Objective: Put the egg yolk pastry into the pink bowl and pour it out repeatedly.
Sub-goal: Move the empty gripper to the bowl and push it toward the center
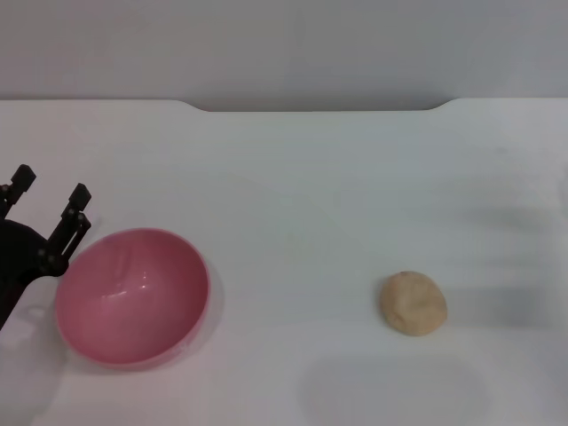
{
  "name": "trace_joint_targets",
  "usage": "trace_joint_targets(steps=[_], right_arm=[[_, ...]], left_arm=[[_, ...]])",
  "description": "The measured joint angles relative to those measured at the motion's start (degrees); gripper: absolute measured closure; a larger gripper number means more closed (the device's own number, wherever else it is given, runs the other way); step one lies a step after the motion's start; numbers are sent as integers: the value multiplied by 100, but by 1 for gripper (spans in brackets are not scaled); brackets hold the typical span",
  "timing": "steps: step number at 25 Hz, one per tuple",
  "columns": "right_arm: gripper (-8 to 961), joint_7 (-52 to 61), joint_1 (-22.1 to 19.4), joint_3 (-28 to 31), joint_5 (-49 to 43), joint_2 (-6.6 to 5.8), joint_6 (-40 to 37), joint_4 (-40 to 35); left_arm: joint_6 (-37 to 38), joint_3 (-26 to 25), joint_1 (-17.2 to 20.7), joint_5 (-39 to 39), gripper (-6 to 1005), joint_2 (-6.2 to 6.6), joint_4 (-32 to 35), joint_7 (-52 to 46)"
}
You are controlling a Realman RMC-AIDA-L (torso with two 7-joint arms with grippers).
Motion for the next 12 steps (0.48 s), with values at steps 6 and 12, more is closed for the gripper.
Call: trace_joint_targets(steps=[6, 12], right_arm=[[470, 9, -1, -1, 0, 0, 5, -4], [474, 22, -2, -24, 1, 0, 6, -4]], left_arm=[[-10, 2, -34, 0, 341, 0, 8, 1], [-22, 3, -44, 1, 341, 0, 3, 23]])
